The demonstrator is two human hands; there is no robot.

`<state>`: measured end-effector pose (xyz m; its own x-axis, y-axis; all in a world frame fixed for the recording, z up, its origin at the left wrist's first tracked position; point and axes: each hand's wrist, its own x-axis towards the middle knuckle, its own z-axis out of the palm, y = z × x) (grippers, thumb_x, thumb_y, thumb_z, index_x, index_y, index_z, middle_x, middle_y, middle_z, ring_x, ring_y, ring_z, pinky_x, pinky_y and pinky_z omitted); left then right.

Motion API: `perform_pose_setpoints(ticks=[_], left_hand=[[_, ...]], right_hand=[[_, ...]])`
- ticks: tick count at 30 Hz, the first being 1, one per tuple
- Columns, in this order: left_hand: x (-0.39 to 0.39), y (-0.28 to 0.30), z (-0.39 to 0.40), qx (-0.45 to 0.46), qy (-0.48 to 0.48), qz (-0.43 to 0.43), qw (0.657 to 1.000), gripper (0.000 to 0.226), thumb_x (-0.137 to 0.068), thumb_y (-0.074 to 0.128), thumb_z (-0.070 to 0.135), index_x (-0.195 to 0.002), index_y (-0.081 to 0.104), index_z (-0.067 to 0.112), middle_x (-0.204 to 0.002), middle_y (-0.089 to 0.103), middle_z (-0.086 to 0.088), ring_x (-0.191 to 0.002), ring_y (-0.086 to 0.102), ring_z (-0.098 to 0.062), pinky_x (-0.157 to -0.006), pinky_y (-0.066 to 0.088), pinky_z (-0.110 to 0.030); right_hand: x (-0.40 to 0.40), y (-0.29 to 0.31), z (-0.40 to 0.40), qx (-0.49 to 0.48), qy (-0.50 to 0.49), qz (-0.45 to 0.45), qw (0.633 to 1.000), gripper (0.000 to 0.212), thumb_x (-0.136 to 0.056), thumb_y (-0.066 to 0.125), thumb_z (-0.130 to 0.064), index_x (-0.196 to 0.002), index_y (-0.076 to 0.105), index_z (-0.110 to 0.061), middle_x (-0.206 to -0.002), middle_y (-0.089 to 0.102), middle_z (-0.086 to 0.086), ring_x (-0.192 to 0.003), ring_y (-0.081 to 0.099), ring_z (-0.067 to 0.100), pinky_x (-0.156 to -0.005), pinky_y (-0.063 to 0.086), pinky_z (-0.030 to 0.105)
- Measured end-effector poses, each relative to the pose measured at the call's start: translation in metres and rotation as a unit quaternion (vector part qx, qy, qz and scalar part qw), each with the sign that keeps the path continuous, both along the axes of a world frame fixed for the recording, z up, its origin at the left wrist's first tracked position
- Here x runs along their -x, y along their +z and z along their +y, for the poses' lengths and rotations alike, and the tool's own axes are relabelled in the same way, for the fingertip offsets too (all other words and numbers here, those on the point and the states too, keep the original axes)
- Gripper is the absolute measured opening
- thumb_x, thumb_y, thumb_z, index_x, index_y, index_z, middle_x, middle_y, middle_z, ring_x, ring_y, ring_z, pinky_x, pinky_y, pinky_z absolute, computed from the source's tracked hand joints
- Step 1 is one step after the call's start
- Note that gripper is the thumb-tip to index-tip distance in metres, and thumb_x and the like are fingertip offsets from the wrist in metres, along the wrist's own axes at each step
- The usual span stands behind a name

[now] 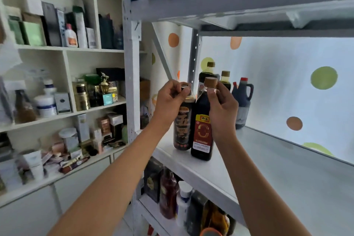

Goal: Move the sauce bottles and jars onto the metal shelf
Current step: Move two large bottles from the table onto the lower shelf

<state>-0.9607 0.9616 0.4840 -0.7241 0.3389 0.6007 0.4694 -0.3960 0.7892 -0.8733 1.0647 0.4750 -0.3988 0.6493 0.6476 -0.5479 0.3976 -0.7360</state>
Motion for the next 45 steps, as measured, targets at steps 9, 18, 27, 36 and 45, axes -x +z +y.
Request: perform_pose_setpoints(ticks=[9,18,27,36,45], left_hand=[[0.026,-0.018,0.029,0.034,-0.041,-0.026,0.998,0.020,-0.090,0.066,0.017,-0.083,0.047,0.017,-0.095,0.067,-0.021,-0.090,0.068,-0.026,-0.085,0.055,-0.048],[0.022,-0.058,0.010,0.168,-0.078,0.026,0.982,0.069,-0.075,0.081,0.029,-0.127,0.037,0.041,-0.112,0.053,0.026,-0.100,0.056,0.013,-0.079,0.045,-0.007],[0.038,-0.092,0.008,0.248,0.016,0.046,0.968,0.069,-0.063,0.089,0.030,-0.117,0.046,0.023,-0.104,0.057,0.011,-0.094,0.057,-0.010,-0.083,0.046,-0.028],[0.083,-0.087,0.072,0.252,0.010,0.021,0.967,0.062,-0.073,0.083,0.022,-0.125,0.050,0.015,-0.118,0.065,-0.004,-0.107,0.062,-0.022,-0.087,0.045,-0.029],[0.116,-0.100,0.132,0.240,0.069,0.030,0.968,0.054,-0.076,0.080,0.029,-0.125,0.058,0.018,-0.116,0.062,-0.007,-0.107,0.060,-0.024,-0.092,0.050,-0.038]], right_hand=[[0.019,-0.012,0.026,-0.045,-0.076,-0.093,0.992,0.036,-0.101,0.049,-0.040,-0.136,0.053,-0.034,-0.120,0.067,-0.011,-0.113,0.062,0.007,-0.098,0.052,0.038],[-0.009,-0.059,0.012,-0.045,0.005,-0.180,0.983,0.069,-0.097,0.060,-0.018,-0.152,0.021,-0.032,-0.129,0.057,-0.002,-0.115,0.062,0.013,-0.093,0.057,0.040],[-0.028,-0.087,0.016,-0.083,-0.123,-0.352,0.924,0.066,-0.074,0.085,-0.022,-0.127,0.050,-0.038,-0.097,0.068,-0.021,-0.083,0.061,-0.012,-0.061,0.044,0.003],[0.032,-0.085,0.067,-0.065,-0.174,-0.357,0.916,0.050,-0.079,0.081,-0.020,-0.124,0.060,-0.028,-0.104,0.071,-0.012,-0.094,0.067,0.008,-0.076,0.053,0.018],[0.080,-0.097,0.112,-0.042,-0.235,-0.354,0.904,0.041,-0.082,0.074,-0.024,-0.121,0.062,-0.024,-0.112,0.072,-0.006,-0.102,0.066,0.016,-0.089,0.056,0.039]])
